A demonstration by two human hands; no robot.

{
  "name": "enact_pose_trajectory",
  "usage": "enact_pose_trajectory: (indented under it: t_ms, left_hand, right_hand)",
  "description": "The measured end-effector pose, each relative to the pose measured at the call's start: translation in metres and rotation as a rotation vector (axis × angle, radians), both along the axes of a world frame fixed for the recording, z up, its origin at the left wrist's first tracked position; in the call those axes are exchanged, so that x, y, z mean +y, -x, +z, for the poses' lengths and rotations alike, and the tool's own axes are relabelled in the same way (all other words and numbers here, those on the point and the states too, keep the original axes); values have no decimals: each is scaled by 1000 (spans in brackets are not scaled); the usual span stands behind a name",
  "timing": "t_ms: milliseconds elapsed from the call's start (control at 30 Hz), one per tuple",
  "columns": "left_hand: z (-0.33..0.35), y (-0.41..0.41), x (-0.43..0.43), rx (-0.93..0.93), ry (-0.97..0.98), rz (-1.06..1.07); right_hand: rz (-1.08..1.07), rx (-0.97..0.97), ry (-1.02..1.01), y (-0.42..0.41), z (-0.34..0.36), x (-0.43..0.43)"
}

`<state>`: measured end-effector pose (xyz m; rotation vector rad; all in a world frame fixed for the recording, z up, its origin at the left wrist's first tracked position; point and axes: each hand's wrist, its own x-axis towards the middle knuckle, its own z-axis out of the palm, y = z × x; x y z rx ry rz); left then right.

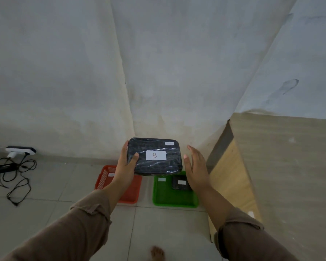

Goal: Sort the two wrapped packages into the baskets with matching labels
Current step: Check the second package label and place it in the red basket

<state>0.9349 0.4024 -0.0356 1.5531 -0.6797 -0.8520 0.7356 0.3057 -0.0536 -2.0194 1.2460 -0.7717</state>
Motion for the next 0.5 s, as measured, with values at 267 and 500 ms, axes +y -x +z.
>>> enact_pose_trajectory:
  t_ms: [267, 500]
  left_hand:
    - [-11, -97, -6, -3, 26, 59]
    - [-23, -199, 10, 13, -6, -10]
  right_hand:
    - [53, 29, 10, -102, 1, -14]
    - [-26, 31, -3, -205, -12, -2]
